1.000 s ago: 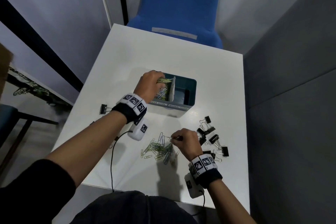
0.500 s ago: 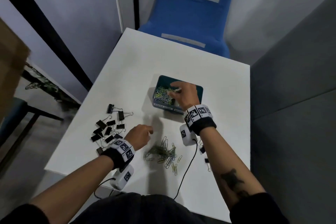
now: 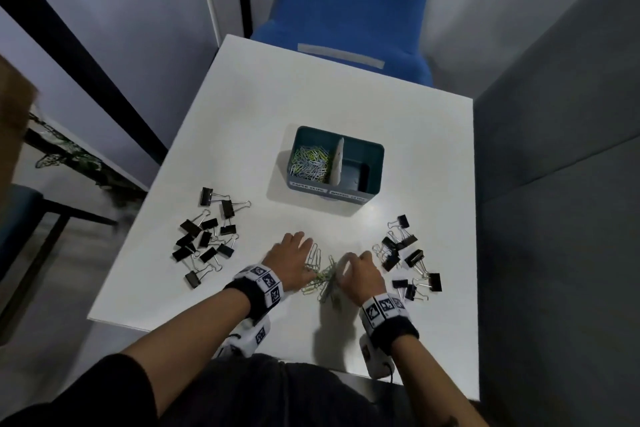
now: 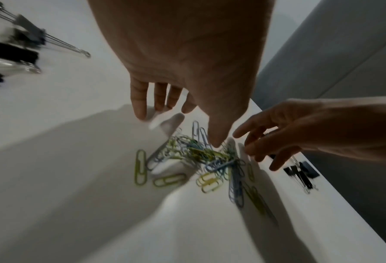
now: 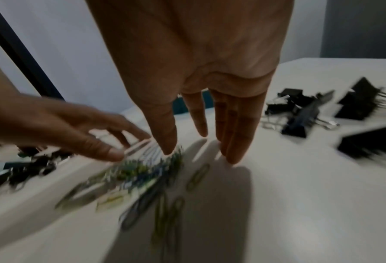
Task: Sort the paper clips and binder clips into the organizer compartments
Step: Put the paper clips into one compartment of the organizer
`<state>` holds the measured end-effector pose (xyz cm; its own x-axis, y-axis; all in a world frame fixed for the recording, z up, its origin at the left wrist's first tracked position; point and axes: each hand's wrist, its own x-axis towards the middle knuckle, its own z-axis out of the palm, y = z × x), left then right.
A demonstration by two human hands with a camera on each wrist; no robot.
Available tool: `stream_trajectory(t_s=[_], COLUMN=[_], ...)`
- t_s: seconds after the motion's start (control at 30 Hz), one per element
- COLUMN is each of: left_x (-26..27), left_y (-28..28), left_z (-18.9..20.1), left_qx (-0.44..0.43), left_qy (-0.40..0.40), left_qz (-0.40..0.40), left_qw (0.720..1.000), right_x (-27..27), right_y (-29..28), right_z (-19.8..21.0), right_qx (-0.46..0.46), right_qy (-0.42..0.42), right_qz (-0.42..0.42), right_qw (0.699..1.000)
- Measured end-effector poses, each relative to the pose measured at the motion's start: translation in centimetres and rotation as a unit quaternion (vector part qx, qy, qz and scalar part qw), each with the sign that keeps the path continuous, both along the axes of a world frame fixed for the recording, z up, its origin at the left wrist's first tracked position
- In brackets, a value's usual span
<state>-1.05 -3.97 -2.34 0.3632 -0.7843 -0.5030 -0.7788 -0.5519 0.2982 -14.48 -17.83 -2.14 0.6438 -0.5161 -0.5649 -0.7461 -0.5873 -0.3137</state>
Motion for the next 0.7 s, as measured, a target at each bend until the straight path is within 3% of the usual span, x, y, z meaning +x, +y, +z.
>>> stream_trajectory(t_s=[0.17,0.3,0.43,0.57,0.7], left_x=[-2.2,-1.8,0.0,1.0,0.4], left_y=[0.2,1.8,4.3,7.1,7.0], left_z=[-0.6,-0.7,-0.3,-0.4,-1.0], left_qx=[-0.010,-0.060,-0.099,-0.032,-0.011], left_qy=[-0.018,0.003,-0.009,0.052,0.080], left_qz=[-0.125,-0.165,-0.083,0.040,0.072], left_qw=[0.992,0.984,0.992,0.997,0.994], right_x=[-1.8,-1.3,-2.1,-4.2,-3.7], right_y=[3.0,4.0,3.0,2.4,3.2], right_z=[-1.4,-1.7,-1.7,-2.0,-2.1], right_qx=[0.006,0.052,0.038,0.016,0.025], right_qy=[-0.036,-0.080,-0.081,-0.049,-0.042], right_qz=[0.024,0.055,0.048,0.008,0.000], right_qw=[0.999,0.994,0.995,0.999,0.999])
